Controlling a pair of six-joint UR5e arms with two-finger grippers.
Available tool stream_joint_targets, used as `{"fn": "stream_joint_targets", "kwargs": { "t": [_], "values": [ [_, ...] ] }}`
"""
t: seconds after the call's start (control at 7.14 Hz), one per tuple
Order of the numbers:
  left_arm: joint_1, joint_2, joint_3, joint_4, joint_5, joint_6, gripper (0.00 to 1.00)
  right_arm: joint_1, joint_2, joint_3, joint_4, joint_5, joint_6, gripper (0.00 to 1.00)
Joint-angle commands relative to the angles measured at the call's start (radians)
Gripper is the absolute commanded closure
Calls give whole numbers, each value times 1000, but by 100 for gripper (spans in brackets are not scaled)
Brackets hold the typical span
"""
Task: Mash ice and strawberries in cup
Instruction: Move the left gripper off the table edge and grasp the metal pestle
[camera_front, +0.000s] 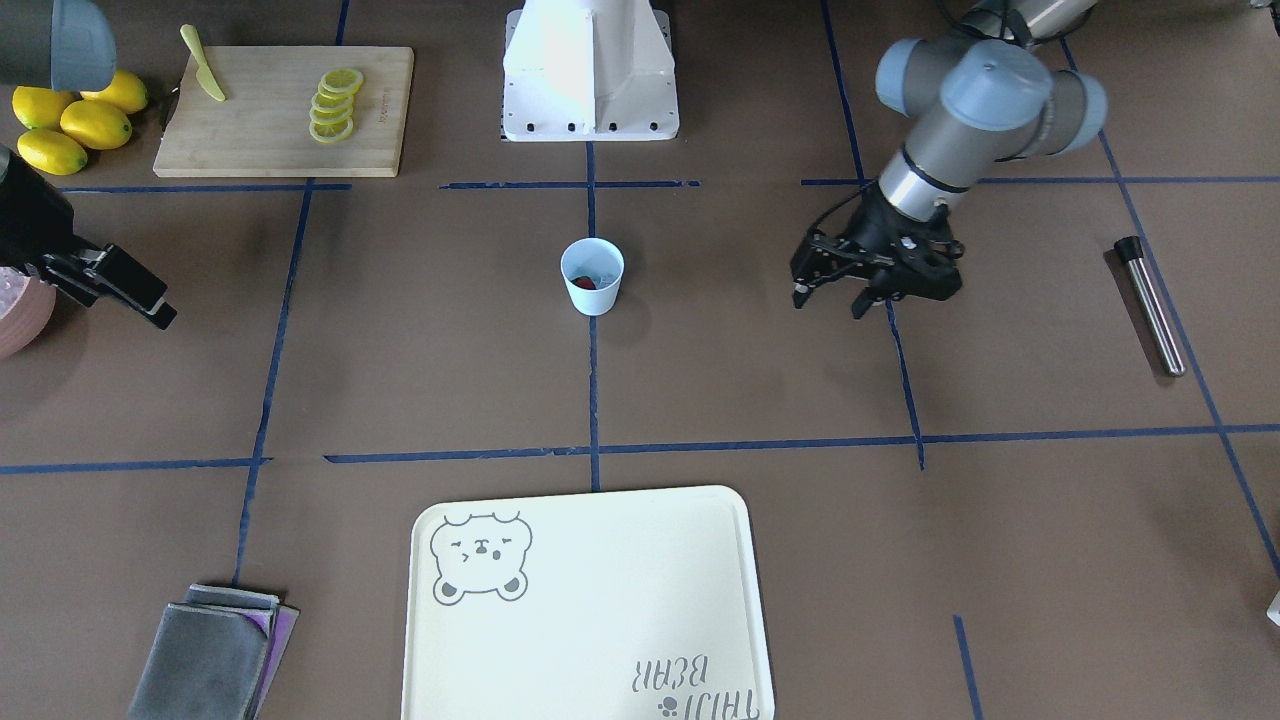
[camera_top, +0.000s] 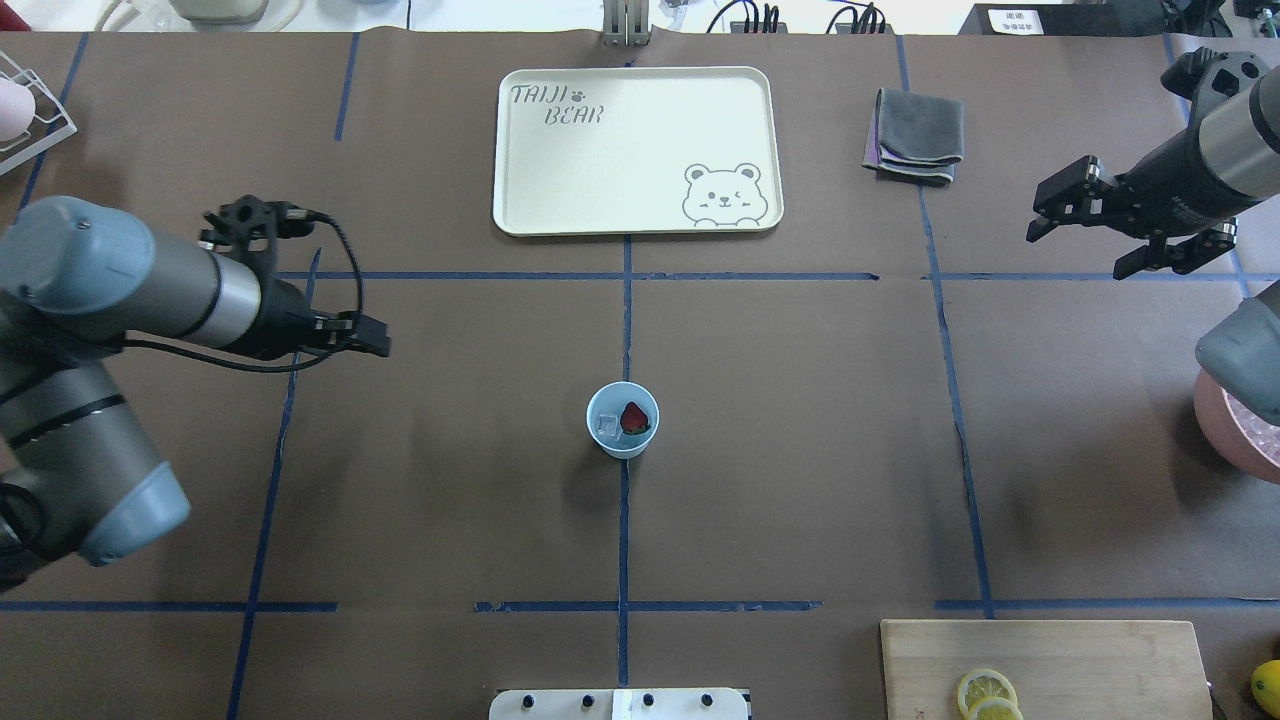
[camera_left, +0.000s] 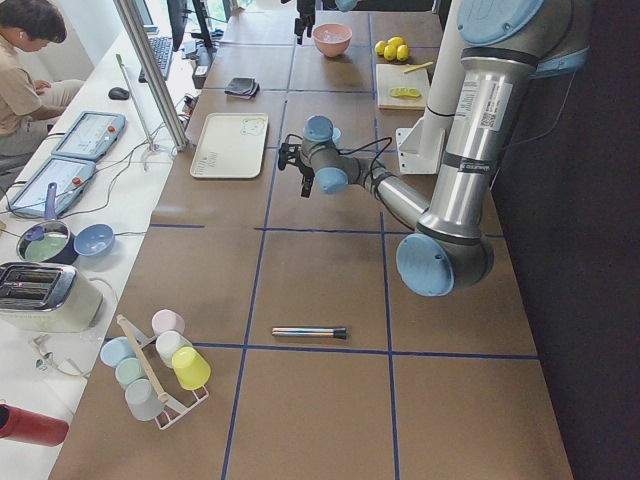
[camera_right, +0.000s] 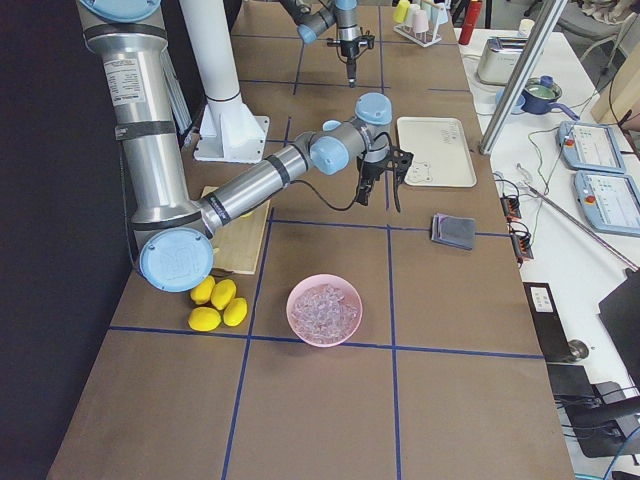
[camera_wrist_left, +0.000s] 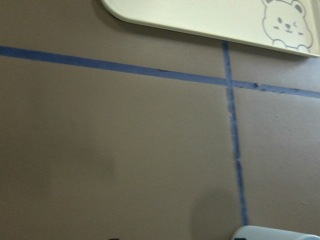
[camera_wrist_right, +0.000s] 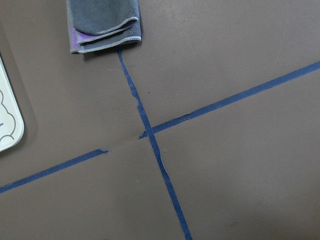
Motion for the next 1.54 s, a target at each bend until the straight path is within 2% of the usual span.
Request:
{"fn": "stream_joint_targets", "kwargs": {
  "t": [0.0, 0.14, 0.28, 0.42, 0.56, 0.98, 1.4],
  "values": [
    [-229, 165, -2, 13, -161, 283, 17, 0, 0, 0, 0, 0, 1, 0],
    [-312, 246, 24, 16, -178, 485, 14, 0, 0, 0, 0, 0, 1, 0],
    [-357, 268, 106, 16, -173, 625, 5, 0, 0, 2, 0, 0, 2, 0],
    [-368, 253, 224, 4, -170, 639, 1, 0, 1, 3, 0, 0, 4, 0],
    [-383, 224, 298, 2, -159, 642, 1, 0, 1, 6, 2, 0, 8, 0],
    [-396, 195, 389, 2, -161, 630, 1, 0, 6, 11, 2, 0, 13, 0],
    [-394, 184, 463, -96, -173, 474, 1, 0, 6, 13, 2, 0, 14, 0]
  ]
}}
